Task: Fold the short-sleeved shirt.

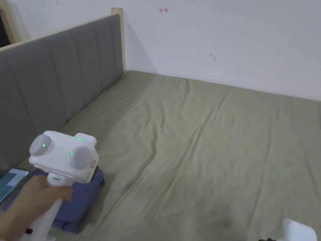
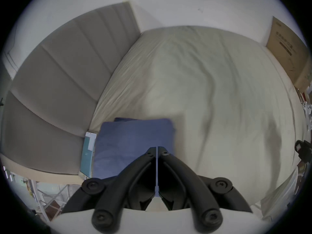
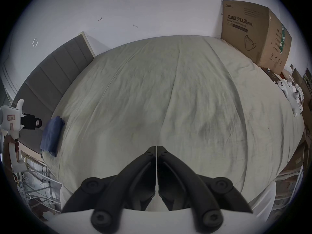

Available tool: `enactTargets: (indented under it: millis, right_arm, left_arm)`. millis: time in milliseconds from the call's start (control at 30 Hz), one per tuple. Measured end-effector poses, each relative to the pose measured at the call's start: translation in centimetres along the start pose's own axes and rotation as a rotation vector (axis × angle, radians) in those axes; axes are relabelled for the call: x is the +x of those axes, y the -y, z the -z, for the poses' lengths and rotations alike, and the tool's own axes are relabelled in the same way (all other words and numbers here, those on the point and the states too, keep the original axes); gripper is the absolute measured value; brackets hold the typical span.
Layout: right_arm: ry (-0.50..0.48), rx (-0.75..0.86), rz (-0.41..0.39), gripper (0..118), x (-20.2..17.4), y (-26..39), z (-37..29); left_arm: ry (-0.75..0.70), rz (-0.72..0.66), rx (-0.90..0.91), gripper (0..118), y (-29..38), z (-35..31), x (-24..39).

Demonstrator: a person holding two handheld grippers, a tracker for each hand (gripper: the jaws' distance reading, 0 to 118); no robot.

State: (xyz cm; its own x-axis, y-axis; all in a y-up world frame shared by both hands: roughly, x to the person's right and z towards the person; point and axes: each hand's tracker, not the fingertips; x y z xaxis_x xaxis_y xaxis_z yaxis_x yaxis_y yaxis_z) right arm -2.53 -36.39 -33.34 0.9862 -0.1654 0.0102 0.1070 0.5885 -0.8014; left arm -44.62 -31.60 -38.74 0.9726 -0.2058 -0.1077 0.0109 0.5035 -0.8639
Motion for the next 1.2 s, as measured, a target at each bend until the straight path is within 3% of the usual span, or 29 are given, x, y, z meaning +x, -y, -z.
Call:
enactTargets:
  millis: [133,333,467,533,667,900,1200]
  right_arm:
    - [-0.006,0.028,0.007,1,0.7,-0.1,-1.2]
    - [0.01,0.108,0.012,1,2.1,-0.5,-3.9]
    - [0.051,0.206,-0.011,1,3.2,-0.8,-6.2]
    - [0.087,0.258,-0.014,1,3.8,-1.0,-7.6]
    - [0.122,0.38,0.001,1,5.2,-1.3,-10.6]
    - [0.19,0.606,-0.029,1,6.1,-0.1,-15.5]
    - [0.201,0.803,-0.091,1,5.4,0.7,-19.3]
  left_arm:
    - [0.067,0.005,0.091,0,0.3,-2.5,4.5]
    - [0.0,0.028,0.264,0,1.5,-8.3,11.6]
    - [0.099,-0.09,0.412,0,2.9,-12.2,15.1]
    - [0.189,-0.08,0.512,0,3.7,-14.4,16.6]
    - [0.127,-0.054,0.674,0,5.3,-17.6,20.2]
    - [0.168,-0.113,0.812,0,7.5,-20.3,22.5]
    - [0.143,-0.072,0.915,0,8.5,-22.2,23.7]
